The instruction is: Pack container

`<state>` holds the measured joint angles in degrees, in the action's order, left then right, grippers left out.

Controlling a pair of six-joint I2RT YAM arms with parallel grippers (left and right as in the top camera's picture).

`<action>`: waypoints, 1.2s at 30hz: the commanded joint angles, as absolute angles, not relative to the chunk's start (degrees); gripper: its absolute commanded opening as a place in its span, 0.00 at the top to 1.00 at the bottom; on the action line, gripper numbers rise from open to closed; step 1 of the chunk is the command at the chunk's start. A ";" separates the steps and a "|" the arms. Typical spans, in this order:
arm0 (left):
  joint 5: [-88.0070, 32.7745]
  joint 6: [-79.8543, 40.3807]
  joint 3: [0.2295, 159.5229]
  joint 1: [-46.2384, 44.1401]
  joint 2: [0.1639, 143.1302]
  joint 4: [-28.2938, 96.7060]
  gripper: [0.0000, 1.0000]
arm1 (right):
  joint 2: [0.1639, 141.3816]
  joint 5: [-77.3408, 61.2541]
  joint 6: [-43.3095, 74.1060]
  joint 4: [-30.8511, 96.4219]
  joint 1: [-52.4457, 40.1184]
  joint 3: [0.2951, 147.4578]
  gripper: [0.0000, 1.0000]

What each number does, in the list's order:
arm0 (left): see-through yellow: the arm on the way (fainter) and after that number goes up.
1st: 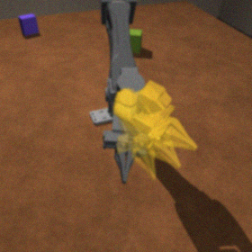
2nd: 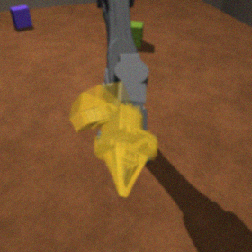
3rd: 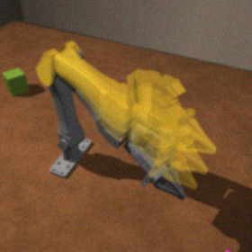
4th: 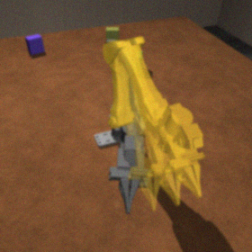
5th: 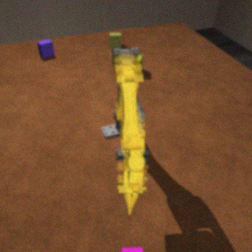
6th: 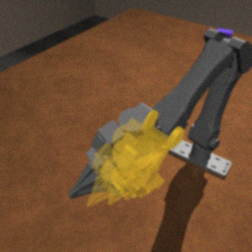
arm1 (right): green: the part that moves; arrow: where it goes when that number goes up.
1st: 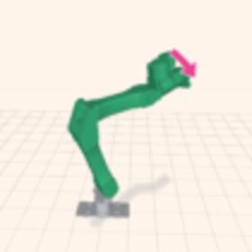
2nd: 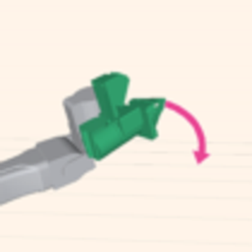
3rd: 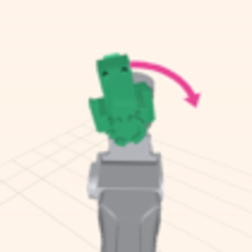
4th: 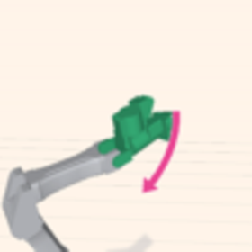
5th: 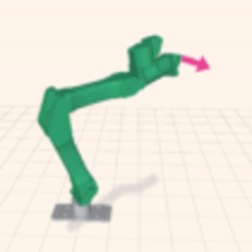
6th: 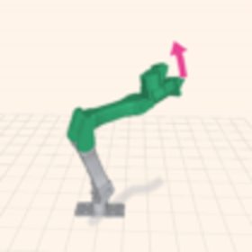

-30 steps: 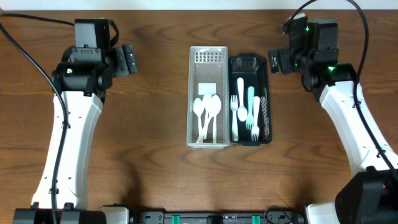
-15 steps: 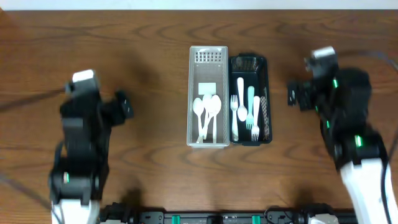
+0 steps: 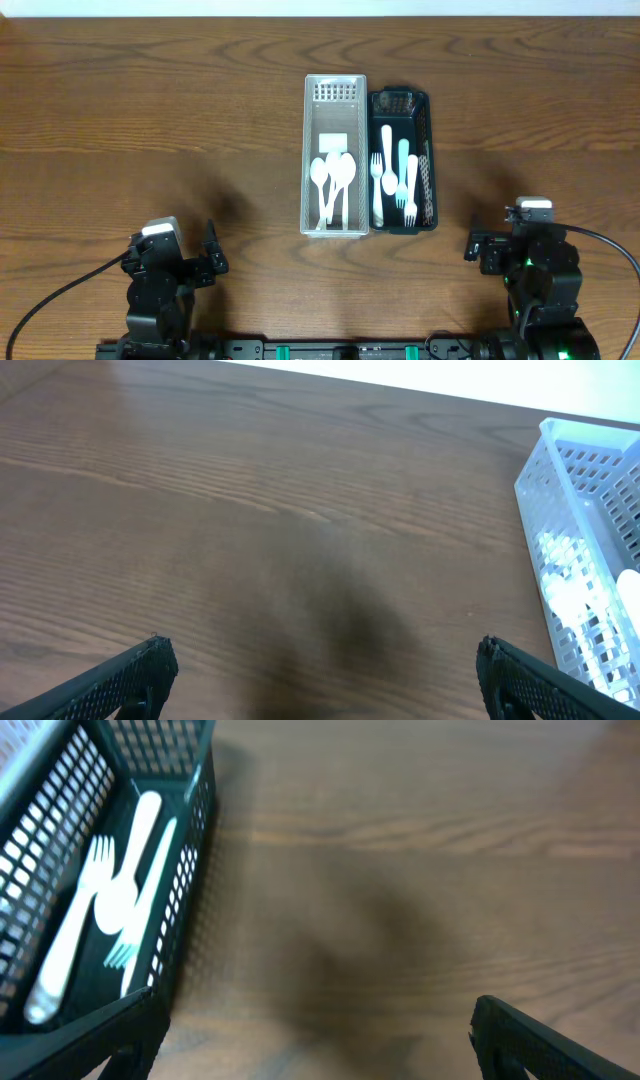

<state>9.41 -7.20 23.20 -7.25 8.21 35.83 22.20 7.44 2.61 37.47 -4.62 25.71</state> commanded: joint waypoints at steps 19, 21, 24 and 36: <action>9.69 -6.44 23.51 -7.46 7.77 46.30 0.02 | 21.87 0.12 4.23 37.30 -4.19 24.43 0.01; 9.72 -6.44 23.51 -7.46 7.77 46.72 0.02 | 21.87 0.12 4.23 37.30 -4.19 24.43 0.01; 9.69 -6.44 23.51 -7.46 7.77 46.72 0.02 | 21.87 0.12 4.23 37.32 -4.19 24.43 0.01; 9.72 -6.44 23.51 -7.46 7.77 46.72 0.02 | 13.93 0.58 4.01 40.40 -4.21 24.40 0.01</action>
